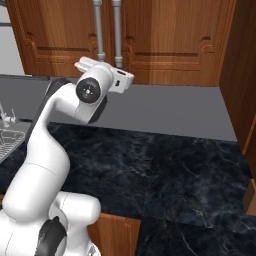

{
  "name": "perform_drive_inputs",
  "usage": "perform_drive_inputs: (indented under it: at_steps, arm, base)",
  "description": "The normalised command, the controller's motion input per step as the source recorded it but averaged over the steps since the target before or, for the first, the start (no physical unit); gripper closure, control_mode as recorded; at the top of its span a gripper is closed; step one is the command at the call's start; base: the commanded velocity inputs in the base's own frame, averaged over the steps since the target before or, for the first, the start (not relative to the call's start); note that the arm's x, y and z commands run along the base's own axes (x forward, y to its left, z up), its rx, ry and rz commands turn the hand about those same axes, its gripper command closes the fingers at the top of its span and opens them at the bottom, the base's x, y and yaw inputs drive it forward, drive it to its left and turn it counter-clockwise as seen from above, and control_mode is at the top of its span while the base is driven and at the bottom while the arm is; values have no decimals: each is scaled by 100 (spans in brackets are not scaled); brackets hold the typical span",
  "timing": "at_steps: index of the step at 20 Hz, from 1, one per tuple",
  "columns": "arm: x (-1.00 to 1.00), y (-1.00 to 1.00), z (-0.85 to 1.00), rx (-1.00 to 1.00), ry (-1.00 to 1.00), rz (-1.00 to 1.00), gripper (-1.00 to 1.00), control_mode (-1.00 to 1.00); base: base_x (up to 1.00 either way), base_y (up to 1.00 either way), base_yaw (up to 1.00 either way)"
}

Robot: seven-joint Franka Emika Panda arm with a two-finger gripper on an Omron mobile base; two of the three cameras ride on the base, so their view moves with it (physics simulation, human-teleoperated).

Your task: Pick up the bar soap and soap dispenser from the sink, and place them back in the cabinet, and close the cabinet doors.

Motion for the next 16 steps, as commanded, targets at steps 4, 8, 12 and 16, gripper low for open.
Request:
perform_drive_inputs:
  at_steps: [4, 8, 12, 16]
  arm:
    - [50, 30, 0, 0, 0, 9, -100, -100]
    - [43, 24, -1, 0, 0, 4, -100, -100]
    - [34, 17, -5, -1, 0, 0, -100, -100]
    - [38, 17, -3, -2, 0, 0, -100, -100]
  base:
    - [0, 0, 0]
    - [0, 0, 0]
    - [0, 0, 0]
    - [0, 0, 0]
